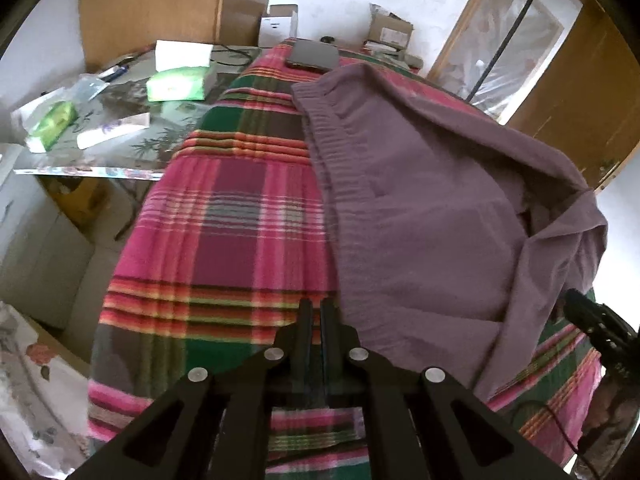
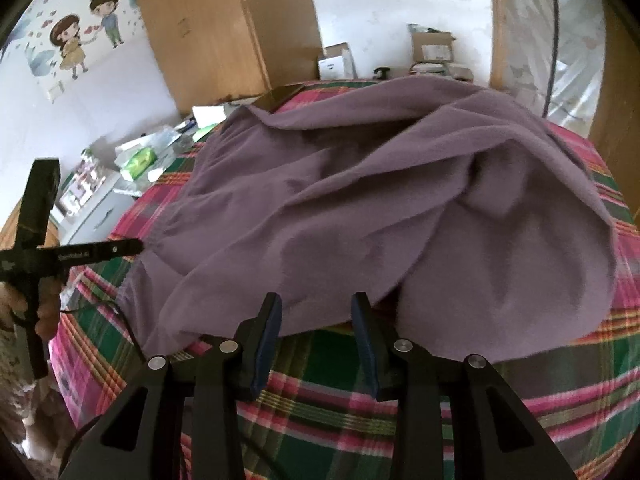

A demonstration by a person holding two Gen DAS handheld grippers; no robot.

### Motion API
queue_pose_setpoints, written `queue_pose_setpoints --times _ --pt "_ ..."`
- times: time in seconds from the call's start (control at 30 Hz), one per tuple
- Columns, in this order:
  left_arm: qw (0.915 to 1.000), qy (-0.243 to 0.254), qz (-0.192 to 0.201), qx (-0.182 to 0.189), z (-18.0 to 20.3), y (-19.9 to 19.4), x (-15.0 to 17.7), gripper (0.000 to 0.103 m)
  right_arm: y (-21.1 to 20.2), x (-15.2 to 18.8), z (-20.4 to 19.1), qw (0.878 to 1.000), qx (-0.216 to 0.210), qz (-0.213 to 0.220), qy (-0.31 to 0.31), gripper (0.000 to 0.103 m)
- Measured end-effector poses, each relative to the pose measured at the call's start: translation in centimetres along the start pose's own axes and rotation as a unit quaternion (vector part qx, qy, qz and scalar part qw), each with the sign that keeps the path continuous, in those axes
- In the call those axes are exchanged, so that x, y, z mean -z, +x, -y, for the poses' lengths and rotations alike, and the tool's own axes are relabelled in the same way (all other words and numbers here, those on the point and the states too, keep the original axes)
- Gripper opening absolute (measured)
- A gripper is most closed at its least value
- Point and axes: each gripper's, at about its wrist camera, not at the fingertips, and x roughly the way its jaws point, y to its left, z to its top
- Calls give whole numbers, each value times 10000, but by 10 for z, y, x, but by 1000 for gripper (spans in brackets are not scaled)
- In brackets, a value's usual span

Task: Fold clothes
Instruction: 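Spread the garment on the bed with both grippers, releasing the edges, then grasp the mauve garment edge with the right gripper and lift it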

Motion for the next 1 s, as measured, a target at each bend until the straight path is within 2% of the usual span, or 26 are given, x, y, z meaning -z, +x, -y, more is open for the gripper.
queue_pose_setpoints --times 0.17,0.27,0.37,0.43,0.67,0.8,0.9,1.0 --pt "9996 196 181 -4 8 -20 6 10 -20 11 19 9995 194 157 210 38" --pt "9987 317 373 123 19 -36 5 14 -43 18 36 9984 391 293 272 38" --pt "9967 563 503 298 38 -46 7 24 -70 24 52 9964 584 504 340 38" --pt "9952 781 459 373 55 -43 7 28 -86 27 63 9943 800 602 359 38" --pt "9906 1293 253 372 103 -15 9 28 -128 33 96 9854 1461 859 172 38" --pt "9895 1421 195 183 119 -1 9 29 -127 39 105 9818 1694 856 -61 38" --pt "9888 1478 134 -136 127 9 7 29 -115 40 112 9847 1492 895 -122 38" --pt "9872 1564 213 -221 134 12 7 30 -100 31 114 9854 1407 928 -231 38"
